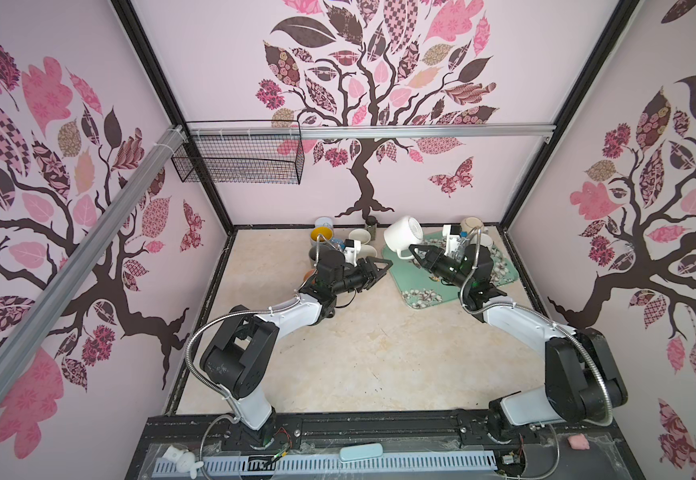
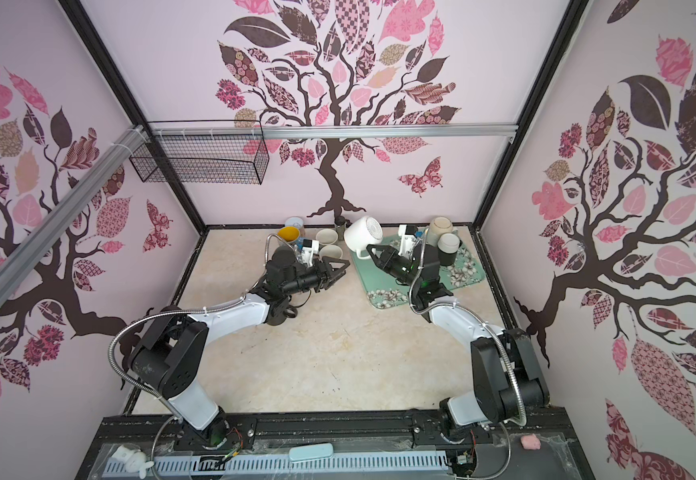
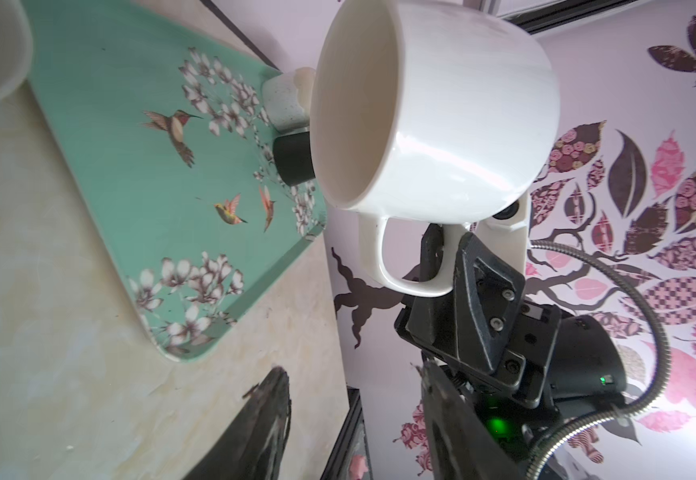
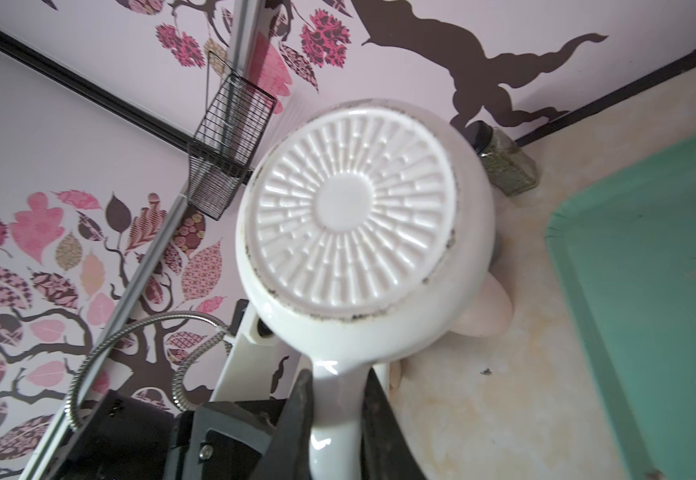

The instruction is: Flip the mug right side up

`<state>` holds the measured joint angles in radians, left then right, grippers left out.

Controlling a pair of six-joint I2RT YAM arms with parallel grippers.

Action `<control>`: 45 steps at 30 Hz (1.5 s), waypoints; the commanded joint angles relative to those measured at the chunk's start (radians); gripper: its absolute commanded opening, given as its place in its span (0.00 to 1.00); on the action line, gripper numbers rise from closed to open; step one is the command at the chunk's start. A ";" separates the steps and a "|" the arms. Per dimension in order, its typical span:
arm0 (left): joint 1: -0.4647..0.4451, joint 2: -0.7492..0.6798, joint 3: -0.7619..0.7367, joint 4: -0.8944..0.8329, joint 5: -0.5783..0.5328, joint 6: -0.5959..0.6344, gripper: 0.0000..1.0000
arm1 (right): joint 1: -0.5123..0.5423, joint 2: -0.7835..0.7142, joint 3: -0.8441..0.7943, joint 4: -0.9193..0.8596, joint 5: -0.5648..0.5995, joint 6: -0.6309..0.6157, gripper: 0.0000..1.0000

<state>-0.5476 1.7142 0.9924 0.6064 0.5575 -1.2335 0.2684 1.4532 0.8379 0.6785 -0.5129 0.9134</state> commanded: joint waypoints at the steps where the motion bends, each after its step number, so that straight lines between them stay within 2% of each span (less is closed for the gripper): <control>1: 0.004 0.051 0.024 0.191 0.049 -0.124 0.54 | 0.017 0.016 0.028 0.276 -0.062 0.102 0.00; 4: 0.005 0.083 0.027 0.299 0.045 -0.178 0.54 | 0.021 0.032 0.029 0.334 -0.078 0.147 0.00; 8: 0.007 0.101 0.071 0.364 0.088 -0.191 0.54 | 0.025 0.036 0.029 0.345 -0.095 0.164 0.00; 24: 0.046 0.105 0.176 0.476 0.129 -0.209 0.53 | 0.054 0.056 0.029 0.414 -0.125 0.233 0.00; 30: 0.052 0.110 0.219 0.497 0.171 -0.212 0.47 | 0.075 0.099 0.028 0.492 -0.139 0.307 0.00; 33: 0.056 0.107 0.221 0.502 0.183 -0.203 0.39 | 0.082 0.127 0.031 0.541 -0.145 0.353 0.00; 35: 0.060 0.100 0.218 0.503 0.193 -0.190 0.29 | 0.087 0.131 0.036 0.531 -0.150 0.351 0.00; 39: 0.074 0.077 0.211 0.484 0.223 -0.144 0.01 | 0.088 0.116 0.044 0.426 -0.157 0.287 0.00; 40: 0.079 0.068 0.208 0.465 0.232 -0.122 0.00 | 0.087 0.110 0.051 0.368 -0.165 0.254 0.01; 41: 0.087 0.057 0.205 0.441 0.244 -0.097 0.00 | 0.088 0.101 0.064 0.303 -0.176 0.216 0.08; 45: 0.107 0.007 0.190 0.297 0.296 0.035 0.00 | 0.086 0.072 0.114 0.061 -0.201 0.044 0.21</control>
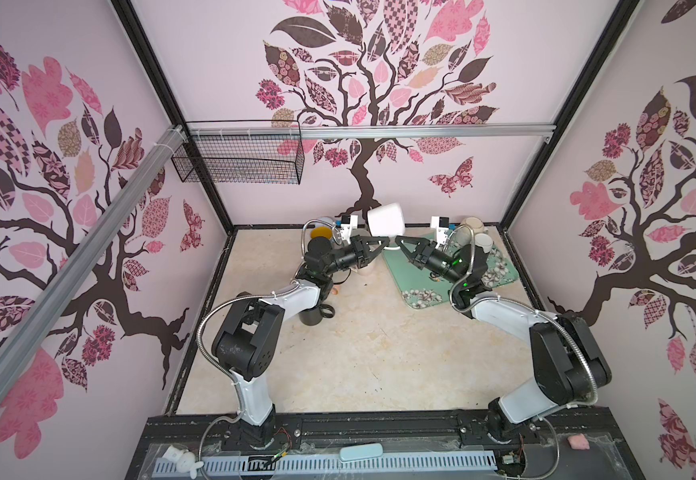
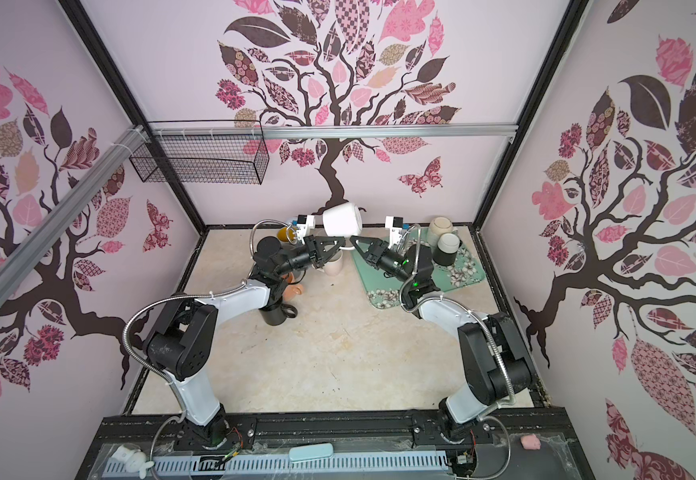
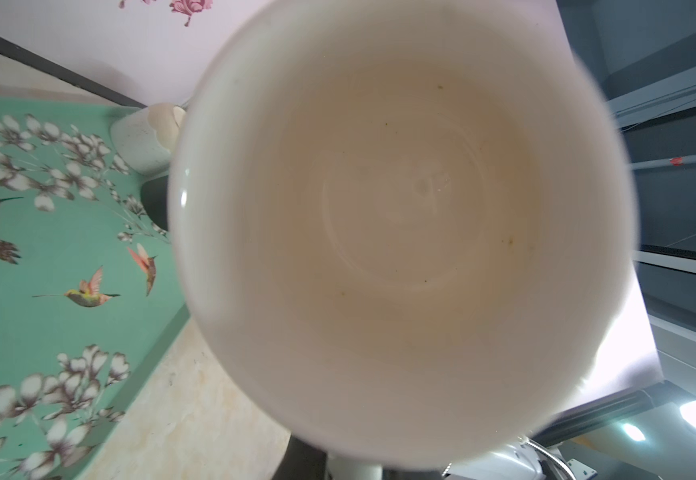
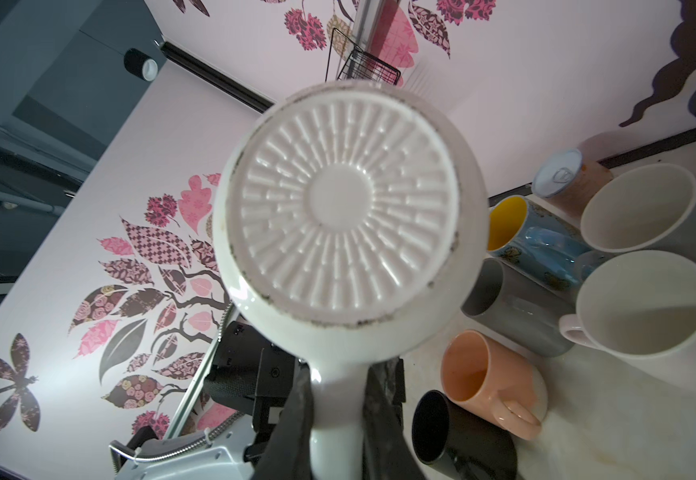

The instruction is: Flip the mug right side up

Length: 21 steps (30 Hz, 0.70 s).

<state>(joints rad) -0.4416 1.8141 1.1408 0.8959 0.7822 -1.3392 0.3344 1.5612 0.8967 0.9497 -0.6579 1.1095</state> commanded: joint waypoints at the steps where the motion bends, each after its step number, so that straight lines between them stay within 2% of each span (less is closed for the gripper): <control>1: 0.004 -0.108 0.039 -0.043 0.083 0.190 0.00 | 0.018 -0.046 0.063 -0.266 -0.050 -0.193 0.26; 6: 0.017 -0.194 0.049 -0.347 0.104 0.460 0.00 | 0.003 -0.085 0.104 -0.475 -0.007 -0.355 0.45; 10: 0.021 -0.251 0.094 -0.669 0.079 0.747 0.00 | -0.013 -0.108 0.135 -0.596 0.012 -0.466 0.56; 13: 0.020 -0.268 0.149 -0.910 0.043 0.944 0.00 | -0.049 -0.123 0.127 -0.628 -0.004 -0.488 0.59; 17: 0.020 -0.276 0.193 -1.089 -0.020 1.137 0.00 | -0.133 -0.149 0.101 -0.632 -0.049 -0.478 0.62; 21: 0.021 -0.258 0.269 -1.279 -0.114 1.334 0.00 | -0.196 -0.161 0.139 -0.762 -0.030 -0.580 0.64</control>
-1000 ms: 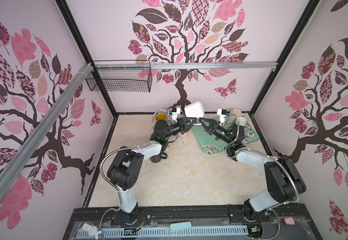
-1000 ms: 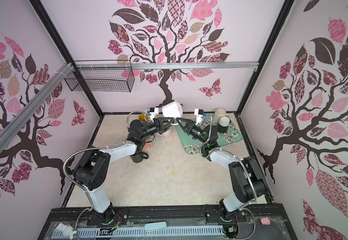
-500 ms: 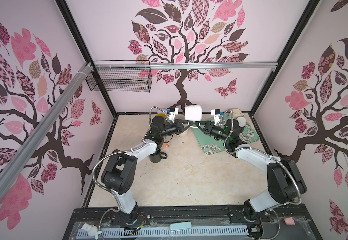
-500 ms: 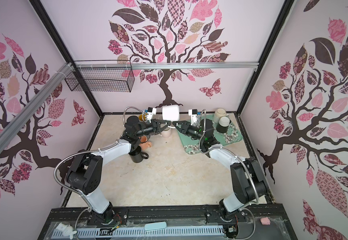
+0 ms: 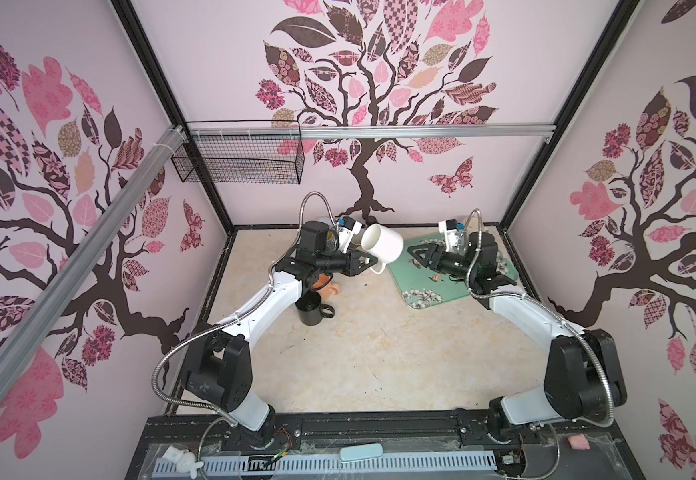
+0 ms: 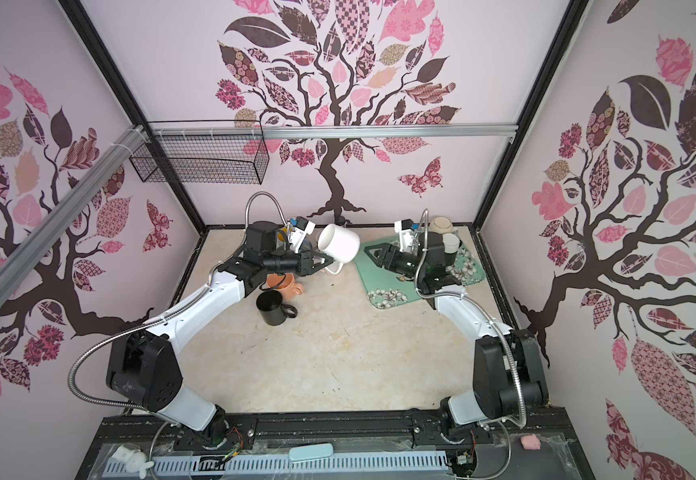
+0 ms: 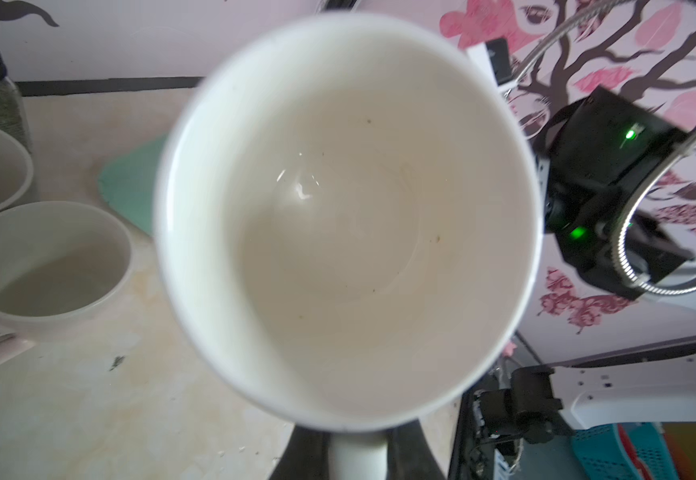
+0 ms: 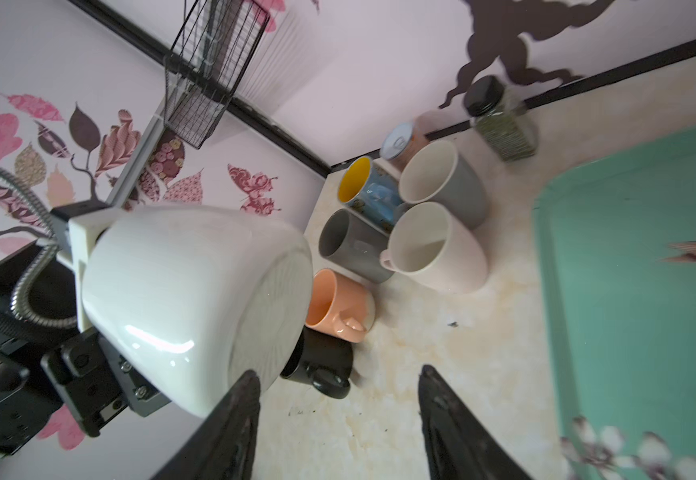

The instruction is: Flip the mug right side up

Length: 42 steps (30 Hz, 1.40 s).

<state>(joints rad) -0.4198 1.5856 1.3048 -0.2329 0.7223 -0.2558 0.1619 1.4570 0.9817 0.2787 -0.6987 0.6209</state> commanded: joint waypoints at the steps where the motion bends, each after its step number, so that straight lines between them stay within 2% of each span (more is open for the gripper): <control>1: -0.001 -0.019 0.126 -0.190 -0.070 0.300 0.00 | -0.033 -0.053 0.082 -0.160 0.032 -0.136 0.64; 6: -0.003 0.021 0.194 -0.312 -0.131 0.497 0.00 | -0.046 -0.016 0.216 -0.430 0.266 -0.326 0.67; 8: -0.003 0.043 0.200 -0.342 -0.138 0.569 0.00 | -0.056 0.000 0.249 -0.477 0.362 -0.361 0.69; 11: -0.004 0.086 0.218 -0.395 -0.167 0.650 0.00 | -0.091 0.026 0.282 -0.514 0.442 -0.369 0.70; 20: -0.015 0.208 0.254 -0.404 -0.212 0.873 0.00 | -0.269 0.240 0.482 -0.628 0.497 -0.368 0.72; 26: -0.035 0.294 0.281 -0.428 -0.279 1.039 0.00 | -0.372 0.357 0.571 -0.651 0.461 -0.346 0.72; 35: -0.033 0.403 0.359 -0.527 -0.385 1.194 0.00 | -0.383 0.483 0.667 -0.646 0.490 -0.372 0.73; 42: 0.000 0.416 0.335 -0.516 -0.412 1.205 0.00 | -0.384 0.547 0.724 -0.642 0.497 -0.367 0.75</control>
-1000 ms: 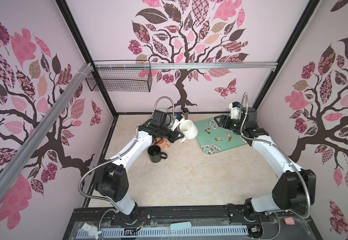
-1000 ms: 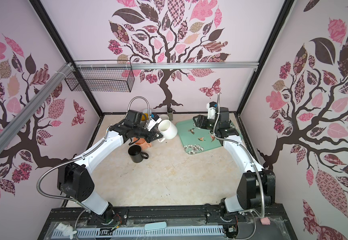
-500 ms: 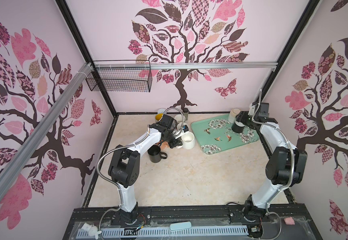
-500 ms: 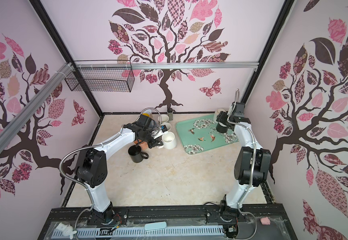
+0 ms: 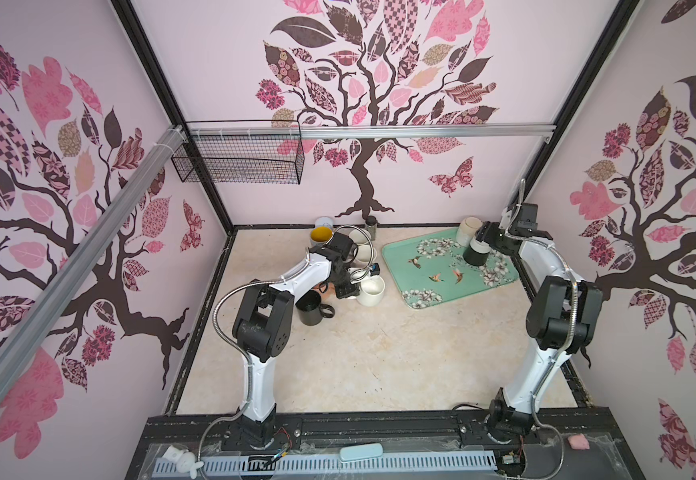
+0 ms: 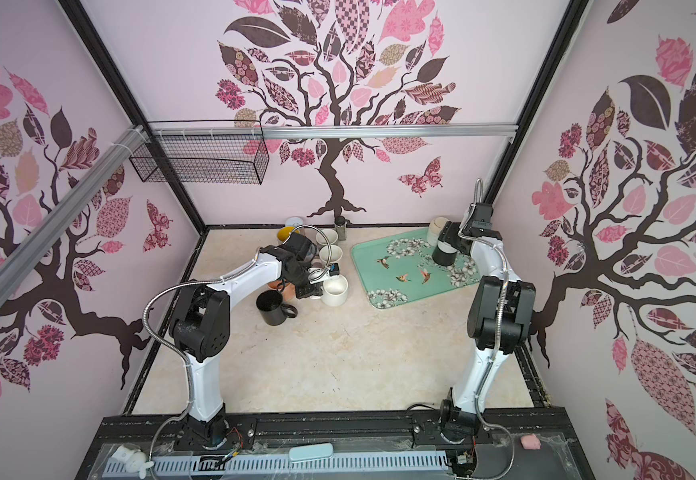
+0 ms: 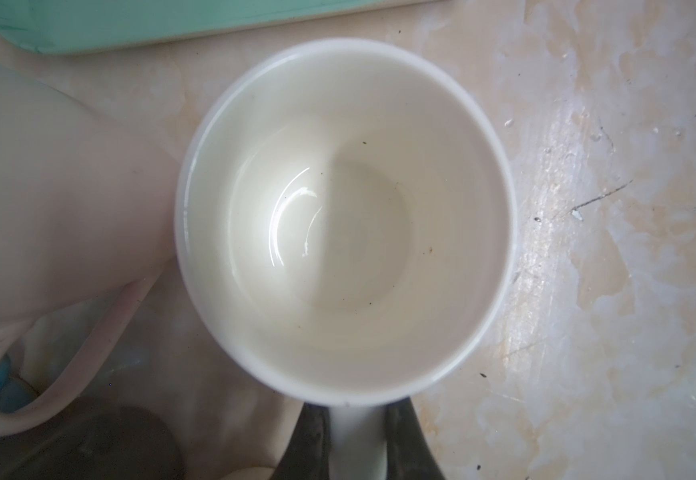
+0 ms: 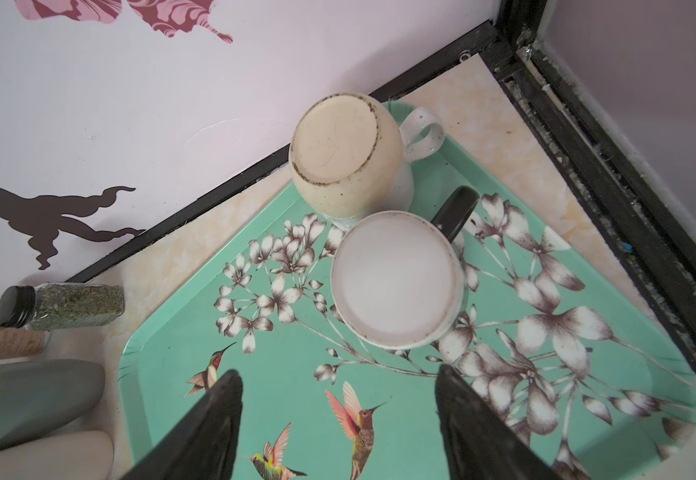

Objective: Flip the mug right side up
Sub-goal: 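Lower the white mug upright beside the mug cluster with the left while the right withdraws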

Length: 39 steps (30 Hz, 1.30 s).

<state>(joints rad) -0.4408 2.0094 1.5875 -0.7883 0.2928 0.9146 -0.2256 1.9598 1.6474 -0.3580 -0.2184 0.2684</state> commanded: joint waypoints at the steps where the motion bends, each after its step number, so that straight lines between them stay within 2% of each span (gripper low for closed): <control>1: 0.027 -0.006 0.050 0.045 0.012 0.035 0.00 | 0.003 0.056 0.076 -0.011 0.016 -0.018 0.75; 7: 0.044 0.030 0.083 0.057 -0.004 0.042 0.00 | 0.003 0.135 0.194 -0.084 0.043 -0.035 0.77; 11: 0.044 0.053 0.089 0.081 -0.033 0.045 0.00 | 0.003 0.148 0.201 -0.085 0.061 -0.042 0.77; 16: 0.044 0.037 0.046 0.139 -0.077 0.053 0.31 | 0.003 0.164 0.198 -0.096 0.072 -0.054 0.77; 21: 0.043 -0.005 -0.012 0.199 -0.114 0.057 0.43 | 0.003 0.175 0.187 -0.103 0.075 -0.074 0.73; 25: 0.044 -0.043 -0.049 0.240 -0.118 0.048 0.46 | 0.003 0.186 0.185 -0.110 0.069 -0.084 0.67; 32: 0.043 -0.124 -0.100 0.288 -0.080 -0.002 0.47 | 0.004 0.196 0.183 -0.112 0.077 -0.103 0.67; 39: 0.036 -0.214 -0.142 0.316 -0.034 -0.047 0.48 | 0.006 0.197 0.166 -0.108 0.039 -0.092 0.49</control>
<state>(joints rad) -0.3992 1.8465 1.4799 -0.5056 0.2184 0.8951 -0.2268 2.1204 1.8084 -0.4545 -0.1535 0.1829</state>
